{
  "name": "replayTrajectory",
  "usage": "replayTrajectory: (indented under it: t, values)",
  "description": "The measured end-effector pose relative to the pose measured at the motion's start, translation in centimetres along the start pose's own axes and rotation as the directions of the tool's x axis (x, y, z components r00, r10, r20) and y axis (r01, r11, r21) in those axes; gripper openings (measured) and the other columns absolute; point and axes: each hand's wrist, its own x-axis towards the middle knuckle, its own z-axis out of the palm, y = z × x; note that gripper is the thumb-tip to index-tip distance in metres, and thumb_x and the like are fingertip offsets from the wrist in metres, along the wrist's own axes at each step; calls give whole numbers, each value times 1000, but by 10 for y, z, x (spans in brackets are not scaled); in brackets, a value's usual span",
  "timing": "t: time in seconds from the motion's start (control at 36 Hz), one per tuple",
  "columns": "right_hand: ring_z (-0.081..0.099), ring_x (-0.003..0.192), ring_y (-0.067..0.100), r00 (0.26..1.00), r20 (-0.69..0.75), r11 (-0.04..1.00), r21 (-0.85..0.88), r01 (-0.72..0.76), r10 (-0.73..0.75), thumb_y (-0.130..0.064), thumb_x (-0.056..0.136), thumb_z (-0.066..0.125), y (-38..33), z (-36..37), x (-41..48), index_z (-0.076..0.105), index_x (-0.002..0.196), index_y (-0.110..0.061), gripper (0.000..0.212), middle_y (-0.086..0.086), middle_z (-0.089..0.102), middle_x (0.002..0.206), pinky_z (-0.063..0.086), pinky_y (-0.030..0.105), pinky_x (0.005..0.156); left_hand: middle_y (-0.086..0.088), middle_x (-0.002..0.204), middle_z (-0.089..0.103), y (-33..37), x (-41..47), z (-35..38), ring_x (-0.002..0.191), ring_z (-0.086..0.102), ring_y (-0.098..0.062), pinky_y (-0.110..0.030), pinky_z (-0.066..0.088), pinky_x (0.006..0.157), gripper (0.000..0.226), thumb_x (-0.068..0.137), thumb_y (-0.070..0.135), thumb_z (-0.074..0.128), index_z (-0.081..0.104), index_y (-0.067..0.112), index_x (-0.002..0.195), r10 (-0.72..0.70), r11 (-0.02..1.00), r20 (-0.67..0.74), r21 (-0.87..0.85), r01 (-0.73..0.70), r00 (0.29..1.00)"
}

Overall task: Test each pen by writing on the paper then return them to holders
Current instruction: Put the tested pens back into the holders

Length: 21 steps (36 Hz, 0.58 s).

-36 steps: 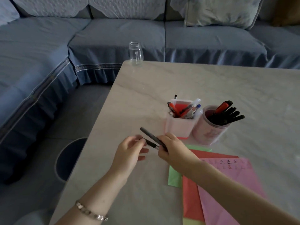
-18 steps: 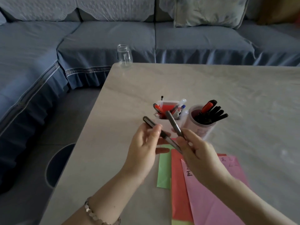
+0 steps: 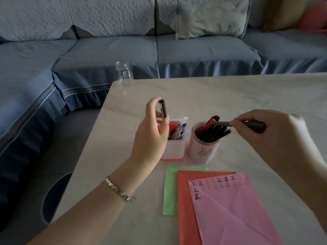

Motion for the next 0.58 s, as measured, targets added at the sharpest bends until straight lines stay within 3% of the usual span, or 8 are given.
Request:
replayTrajectory:
  t: [0.08, 0.17, 0.25, 0.31, 0.39, 0.5, 0.58]
  values:
    - [50, 52, 10, 990, 121, 997, -9, -74, 75, -27, 81, 64, -1, 5, 4, 68, 74, -22, 10, -10, 58, 59, 35, 21, 45, 0, 95, 60, -5, -8, 1, 83, 64, -20, -31, 50, 71, 46, 92, 11, 55, 39, 17, 135, -2, 996, 84, 85, -5, 996]
    - [49, 52, 16, 954, 268, 984, -147, -96, 133, -36, 89, 53, 2, 23, 13, 64, 80, -18, 23, 0, 60, 64, 35, 26, 46, -8, 106, 61, -11, -11, 5, 92, 59, -26, -28, 39, 75, 46, 91, 5, 53, 41, 15, 134, -1, 982, 192, 185, -36, 981]
    - [51, 60, 23, 926, 321, 970, -196, -141, 199, -38, 93, 46, 10, 48, 24, 56, 89, -14, 27, 3, 55, 69, 35, 29, 48, -9, 97, 60, -18, -11, 7, 88, 55, -30, -27, 34, 75, 30, 87, -1, 51, 55, 7, 116, 66, 952, 267, 271, -141, 961]
    - [50, 62, 25, 923, 312, 970, -163, -181, 224, -35, 93, 48, 12, 61, 27, 52, 93, -10, 25, 1, 50, 67, 32, 29, 48, -10, 93, 61, -23, -13, 8, 83, 57, -32, -28, 37, 75, 19, 83, -3, 53, 61, 3, 99, 87, 945, 252, 284, -159, 964]
    - [50, 71, 23, 957, 204, 978, -18, -207, 207, -26, 88, 59, 12, 70, 23, 52, 95, -11, 18, -2, 51, 74, 33, 30, 55, -11, 90, 63, -30, -14, 8, 76, 58, -33, -28, 35, 78, 21, 77, -1, 56, 65, 0, 96, 138, 922, 193, 333, -197, 972]
    - [57, 75, 29, 1000, 4, 999, -28, -31, 31, -13, 83, 65, 17, 86, 6, 66, 100, -9, 18, 7, 63, 85, 40, 29, 60, -9, 89, 65, -40, -16, 8, 80, 54, -26, -28, 33, 81, 25, 79, 3, 56, 68, 0, 101, 229, 898, 103, 361, -251, 968]
    - [60, 70, 34, 995, -18, 983, -158, 91, -95, -10, 78, 58, 22, 98, -1, 67, 103, -2, 27, 13, 62, 77, 47, 33, 53, -8, 94, 67, -44, -16, 9, 92, 48, -20, -31, 33, 86, 28, 82, 11, 48, 68, 3, 101, 242, 895, 72, 369, -251, 968]
